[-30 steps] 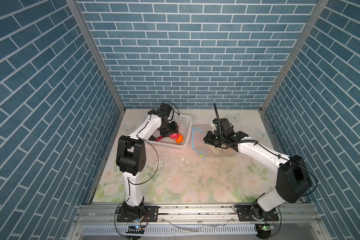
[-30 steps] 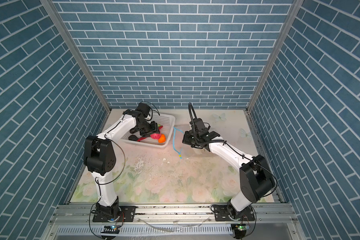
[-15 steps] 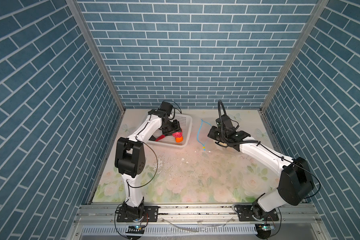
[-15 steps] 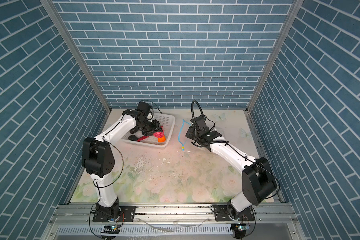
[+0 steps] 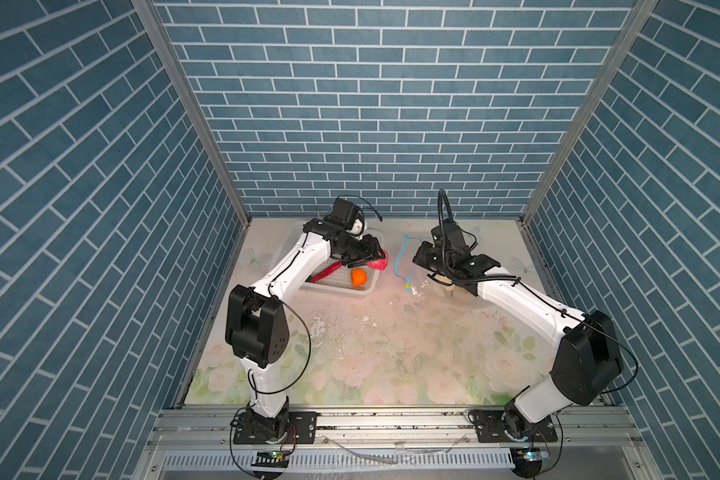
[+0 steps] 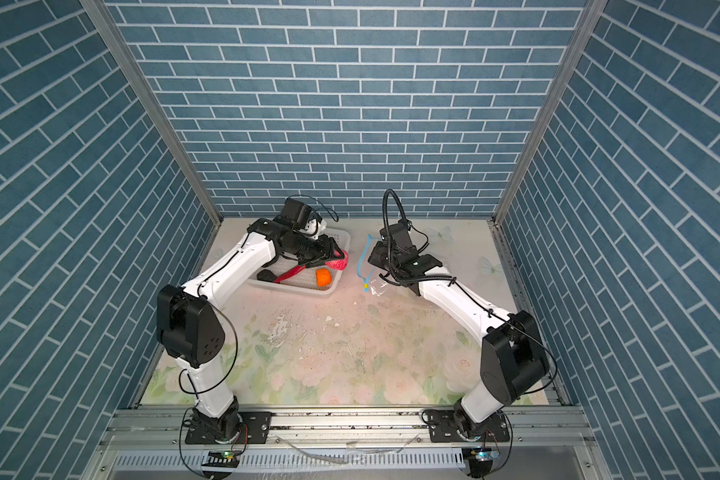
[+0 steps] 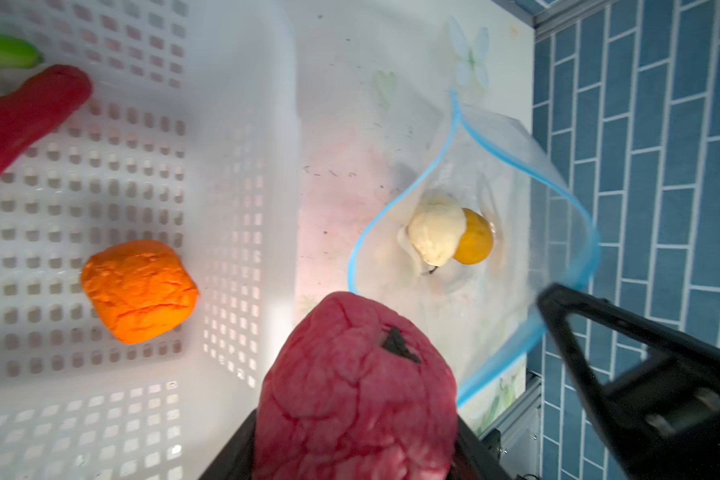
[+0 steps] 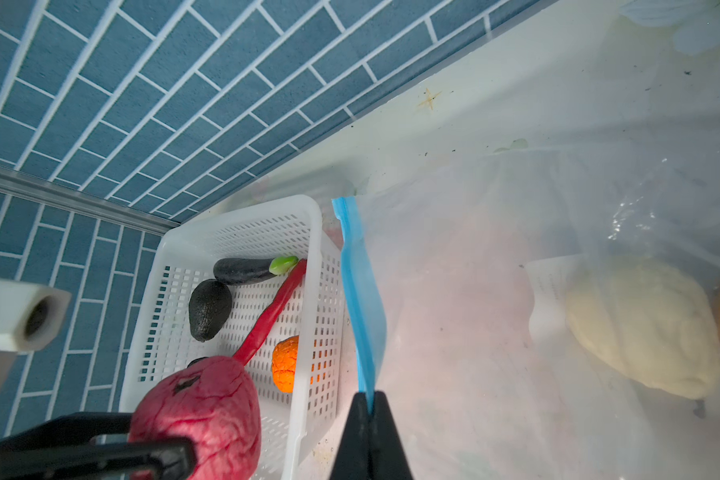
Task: Place the food in the zip-top bag and seal the zipper
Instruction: 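Lift the pink beet with the left gripper toward the bag mouth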
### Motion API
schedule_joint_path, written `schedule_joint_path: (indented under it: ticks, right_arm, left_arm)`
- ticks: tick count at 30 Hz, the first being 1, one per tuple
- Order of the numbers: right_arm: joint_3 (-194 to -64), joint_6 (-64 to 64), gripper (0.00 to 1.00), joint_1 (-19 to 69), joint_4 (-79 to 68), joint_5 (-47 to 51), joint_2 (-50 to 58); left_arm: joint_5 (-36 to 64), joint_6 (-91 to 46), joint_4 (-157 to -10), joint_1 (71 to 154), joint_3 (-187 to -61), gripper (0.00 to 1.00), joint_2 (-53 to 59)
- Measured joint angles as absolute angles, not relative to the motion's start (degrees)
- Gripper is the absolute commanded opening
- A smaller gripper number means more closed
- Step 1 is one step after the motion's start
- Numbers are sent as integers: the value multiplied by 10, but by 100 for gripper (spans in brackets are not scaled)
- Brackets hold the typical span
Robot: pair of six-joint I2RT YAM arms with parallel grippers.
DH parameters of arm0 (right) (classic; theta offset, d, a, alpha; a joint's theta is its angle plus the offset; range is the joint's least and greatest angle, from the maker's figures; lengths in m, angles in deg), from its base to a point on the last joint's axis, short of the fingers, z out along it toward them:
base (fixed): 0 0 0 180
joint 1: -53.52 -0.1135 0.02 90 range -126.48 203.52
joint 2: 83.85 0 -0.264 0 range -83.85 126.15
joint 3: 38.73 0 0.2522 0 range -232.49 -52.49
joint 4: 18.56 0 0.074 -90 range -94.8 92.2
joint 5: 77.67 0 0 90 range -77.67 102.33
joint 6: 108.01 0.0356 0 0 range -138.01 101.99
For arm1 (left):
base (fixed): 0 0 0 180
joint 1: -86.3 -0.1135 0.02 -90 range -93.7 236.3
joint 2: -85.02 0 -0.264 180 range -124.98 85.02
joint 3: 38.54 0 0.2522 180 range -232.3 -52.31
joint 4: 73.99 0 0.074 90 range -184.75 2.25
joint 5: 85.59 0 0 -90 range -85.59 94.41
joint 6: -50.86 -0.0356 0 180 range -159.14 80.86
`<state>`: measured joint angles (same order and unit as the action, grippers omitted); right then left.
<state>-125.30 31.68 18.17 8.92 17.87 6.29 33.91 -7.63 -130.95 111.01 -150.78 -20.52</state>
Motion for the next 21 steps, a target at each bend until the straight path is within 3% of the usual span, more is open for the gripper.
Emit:
schedule_joint_path:
  ticks: [21]
  right_arm:
    - [-1253,317,0,183,89,175,54]
  left_arm:
    - [375,-33,-1233,1152,-1507,51,-219]
